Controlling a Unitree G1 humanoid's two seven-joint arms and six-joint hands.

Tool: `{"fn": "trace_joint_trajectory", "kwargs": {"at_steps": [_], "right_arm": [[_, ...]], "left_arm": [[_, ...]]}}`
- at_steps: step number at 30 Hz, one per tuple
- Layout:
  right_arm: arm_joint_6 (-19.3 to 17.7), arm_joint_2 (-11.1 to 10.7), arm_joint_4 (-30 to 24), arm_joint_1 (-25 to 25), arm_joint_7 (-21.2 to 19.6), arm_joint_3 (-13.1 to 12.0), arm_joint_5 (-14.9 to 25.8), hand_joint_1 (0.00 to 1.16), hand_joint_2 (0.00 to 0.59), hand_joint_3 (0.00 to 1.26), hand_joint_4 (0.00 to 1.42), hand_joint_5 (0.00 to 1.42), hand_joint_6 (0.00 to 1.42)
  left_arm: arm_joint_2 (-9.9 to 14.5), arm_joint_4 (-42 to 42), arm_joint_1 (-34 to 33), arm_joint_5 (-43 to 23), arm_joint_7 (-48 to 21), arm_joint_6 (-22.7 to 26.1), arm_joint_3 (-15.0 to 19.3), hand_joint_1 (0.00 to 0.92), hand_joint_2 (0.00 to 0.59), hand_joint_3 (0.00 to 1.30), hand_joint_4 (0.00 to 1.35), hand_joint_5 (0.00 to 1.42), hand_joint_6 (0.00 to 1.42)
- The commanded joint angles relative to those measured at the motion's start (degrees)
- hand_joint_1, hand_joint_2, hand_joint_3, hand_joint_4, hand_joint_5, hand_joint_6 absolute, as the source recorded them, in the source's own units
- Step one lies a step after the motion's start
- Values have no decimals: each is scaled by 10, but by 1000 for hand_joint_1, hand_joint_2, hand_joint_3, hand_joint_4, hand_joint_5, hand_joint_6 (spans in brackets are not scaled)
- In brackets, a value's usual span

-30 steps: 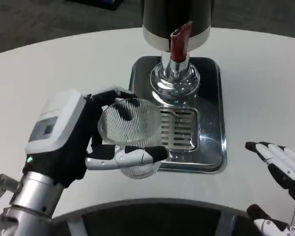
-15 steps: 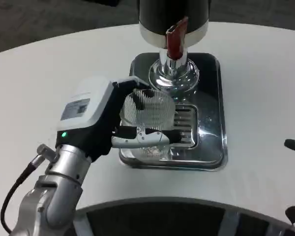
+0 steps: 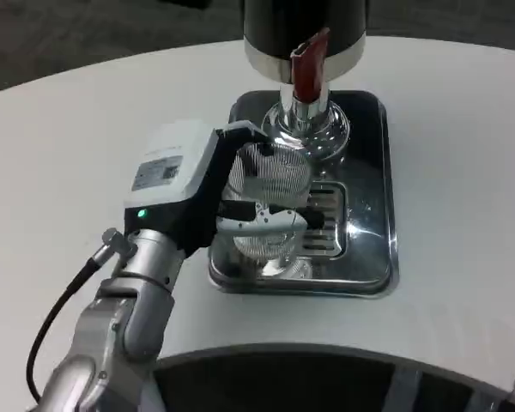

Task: Grasp the cup under the faucet to collect the drink, then remove the cup.

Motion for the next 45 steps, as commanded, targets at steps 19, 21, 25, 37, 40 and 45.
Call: {"fn": "trace_joint_trajectory", "kwargs": {"at_steps": [19,21,25,37,40,45], "right_arm": [[8,-5,-7,75,-28,-94,87,459,466,34,0,0,0],[8,-6,-6,76,-30,-93,89,459,466,34,0,0,0],[8,-5,-4,74,-35,-91,96,459,466,35,0,0,0],[7,-8,-2,74,-43,-84,106,460,466,49,0,0,0],[7,-9,-2,75,-44,-84,108,460,466,52,0,0,0],[4,-11,-1,75,-44,-88,113,460,466,53,0,0,0]], "left_arm": [[-23,161,-118,14,113,2,-88,685,0,932,1020,1149,1424],[-20,152,-113,16,115,4,-88,671,0,912,991,1129,1424],[-9,128,-100,23,115,13,-86,647,0,876,891,1041,1413],[17,88,-86,34,85,45,-87,396,31,661,391,637,1119],[21,89,-88,35,69,53,-91,320,60,598,306,546,1033],[19,98,-89,35,59,53,-99,294,75,505,236,473,953]]}}
